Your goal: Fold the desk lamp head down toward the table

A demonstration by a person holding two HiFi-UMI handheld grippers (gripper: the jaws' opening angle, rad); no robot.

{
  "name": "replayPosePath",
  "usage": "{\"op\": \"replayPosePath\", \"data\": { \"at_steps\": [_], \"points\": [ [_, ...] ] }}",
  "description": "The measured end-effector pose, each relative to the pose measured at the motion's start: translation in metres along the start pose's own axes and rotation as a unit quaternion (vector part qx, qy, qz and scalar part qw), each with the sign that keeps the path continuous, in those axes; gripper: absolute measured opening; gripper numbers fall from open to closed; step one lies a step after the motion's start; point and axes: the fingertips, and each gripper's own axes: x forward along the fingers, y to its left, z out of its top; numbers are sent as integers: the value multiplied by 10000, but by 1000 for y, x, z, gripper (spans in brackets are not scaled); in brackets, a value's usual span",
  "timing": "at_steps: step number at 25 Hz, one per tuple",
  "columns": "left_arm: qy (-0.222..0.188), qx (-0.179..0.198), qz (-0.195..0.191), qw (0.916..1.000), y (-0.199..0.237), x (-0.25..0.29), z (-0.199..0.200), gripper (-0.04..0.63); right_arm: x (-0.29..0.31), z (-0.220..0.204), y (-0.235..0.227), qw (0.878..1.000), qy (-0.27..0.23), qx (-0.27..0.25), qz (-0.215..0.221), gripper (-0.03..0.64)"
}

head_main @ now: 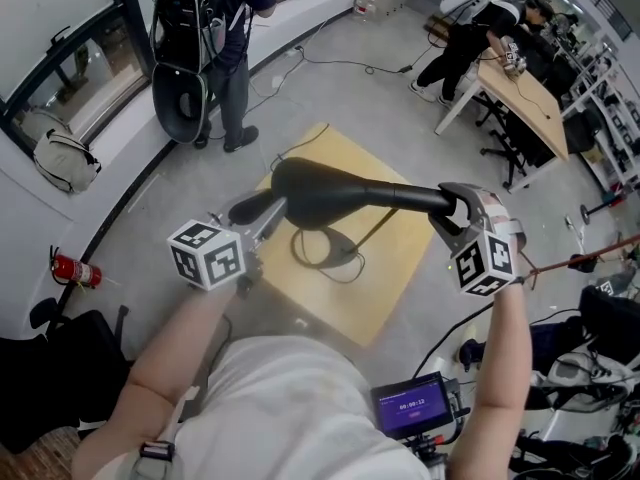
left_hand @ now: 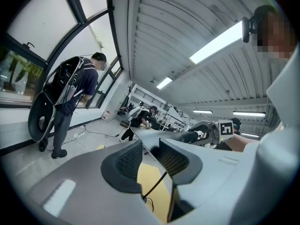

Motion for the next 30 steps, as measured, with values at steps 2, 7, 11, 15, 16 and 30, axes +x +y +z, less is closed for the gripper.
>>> {"op": "replayPosePath", "data": {
  "at_steps": [2,7,11,15,16,30],
  "points": [
    [26,-47,-24,10000,3,0,-3,114,0,2,0,10000,29,-57,9,238],
    [113,-130,-70,9998,6,2,-12,115,-2,4,-2,9997,115,-214,18,238],
    [194,-207,-81,9996,8,3,-22,117,-4,5,-4,9991,207,-367,17,238],
    [293,-271,-98,9992,8,9,-32,118,-5,1,-5,9983,295,-510,42,238],
    [317,-288,-101,9990,8,10,-34,118,-5,1,-5,9980,315,-547,48,238],
    [582,-555,-222,9965,15,21,-63,123,-7,5,-10,9931,563,-1026,86,241]
  ]
}}
